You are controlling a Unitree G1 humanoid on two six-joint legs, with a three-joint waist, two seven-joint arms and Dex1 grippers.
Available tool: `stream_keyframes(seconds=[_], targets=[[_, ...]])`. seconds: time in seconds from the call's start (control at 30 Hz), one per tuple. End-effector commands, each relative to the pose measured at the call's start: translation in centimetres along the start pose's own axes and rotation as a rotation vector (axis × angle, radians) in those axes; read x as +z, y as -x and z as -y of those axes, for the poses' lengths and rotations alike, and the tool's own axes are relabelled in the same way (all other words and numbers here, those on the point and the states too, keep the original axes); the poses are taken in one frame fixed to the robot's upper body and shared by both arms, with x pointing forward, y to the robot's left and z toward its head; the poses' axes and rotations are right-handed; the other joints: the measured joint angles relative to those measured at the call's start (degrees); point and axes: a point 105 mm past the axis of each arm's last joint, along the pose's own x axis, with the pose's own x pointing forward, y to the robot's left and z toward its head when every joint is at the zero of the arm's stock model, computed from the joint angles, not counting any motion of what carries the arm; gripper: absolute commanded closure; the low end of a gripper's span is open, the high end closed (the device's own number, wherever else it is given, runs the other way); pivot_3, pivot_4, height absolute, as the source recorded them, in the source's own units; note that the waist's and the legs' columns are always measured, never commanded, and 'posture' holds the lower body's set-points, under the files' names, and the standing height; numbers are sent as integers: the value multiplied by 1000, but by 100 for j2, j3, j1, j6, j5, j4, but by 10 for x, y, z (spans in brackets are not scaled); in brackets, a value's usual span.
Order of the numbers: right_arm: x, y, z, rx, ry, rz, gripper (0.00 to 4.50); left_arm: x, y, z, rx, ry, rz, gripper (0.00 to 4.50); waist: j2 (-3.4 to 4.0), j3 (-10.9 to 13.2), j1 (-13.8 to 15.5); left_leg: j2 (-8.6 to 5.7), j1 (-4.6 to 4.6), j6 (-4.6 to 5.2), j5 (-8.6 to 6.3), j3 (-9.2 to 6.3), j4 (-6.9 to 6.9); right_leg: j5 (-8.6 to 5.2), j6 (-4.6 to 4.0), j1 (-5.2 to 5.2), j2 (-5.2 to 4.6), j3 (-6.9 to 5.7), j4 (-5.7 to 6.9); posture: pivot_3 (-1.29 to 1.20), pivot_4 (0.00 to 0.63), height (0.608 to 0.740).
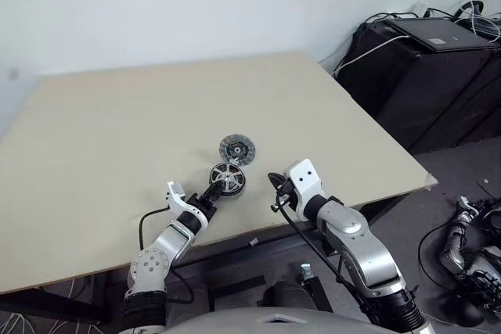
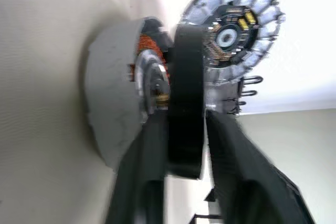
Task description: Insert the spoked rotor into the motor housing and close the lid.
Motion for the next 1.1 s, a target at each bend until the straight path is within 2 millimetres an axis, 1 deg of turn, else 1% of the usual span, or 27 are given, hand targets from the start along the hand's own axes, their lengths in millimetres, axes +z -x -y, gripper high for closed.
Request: stream_keyframes(seconds=[0.03, 0.17, 0.23, 0.37, 0.57, 0.7, 0.83, 0.97, 1.1], targets=[[15, 2, 0, -5, 23, 55, 4500, -8, -11, 13, -40, 30, 3, 1849, 3, 2, 8, -1, 7, -2, -1, -4, 0, 0, 0, 10, 0, -2, -1, 0, 0, 740], [15, 2, -1, -4, 20, 54, 4500, -7, -8, 15, -45, 24, 3, 611, 20, 9, -4, -1, 52, -7, -4, -23, -2, -1, 1, 54, -8, -11, -8, 0, 0, 740], [15, 2, -1, -4, 19, 54, 4500, -6, -6, 15, -46, 20, 9, 14, 35, 14, -20, -2, 56, -9, -5, -45, -7, -1, 1, 58, -9, -20, -26, 0, 0, 740], [14, 2, -1, -3, 16, 52, 4500, 2, 2, 18, -52, 6, 45, 14, 52, 20, -56, 0, 55, -9, -5, -71, -25, 0, 1, 63, -8, -59, -78, 0, 0, 740], [14, 0, -3, 7, 14, 53, 4500, 10, 7, 22, -63, -10, 81, 14, 48, 23, -75, -3, 57, -8, -5, -74, -24, 2, 3, 58, -7, -56, -81, 0, 0, 740], [14, -1, -4, 15, 15, 53, 4500, 15, 10, 29, -103, -36, 118, 14, 41, 27, -48, -35, 55, -6, -5, -99, -32, 24, 1, 57, -6, -42, -78, 0, 0, 740], [14, -2, -5, 19, 17, 53, 4500, 16, 13, 37, -165, -34, 140, 14, 37, 30, -22, -41, 42, 6, -5, -109, -41, 20, -3, 45, -2, -42, -82, 0, 0, 740], [14, -2, -5, 20, 18, 52, 4500, 15, 13, 41, -199, -20, 137, 14, 36, 30, -21, -44, -7, 13, -7, -109, -34, 19, -4, 33, 1, -42, -87, 0, 0, 740], [14, -2, -5, 20, 19, 52, 4500, 13, 11, 45, -230, 7, 121, 14, 33, 32, -17, -48, -11, 14, -7, -109, -31, 19, -3, 34, 3, -40, -88, 0, 0, 740]])
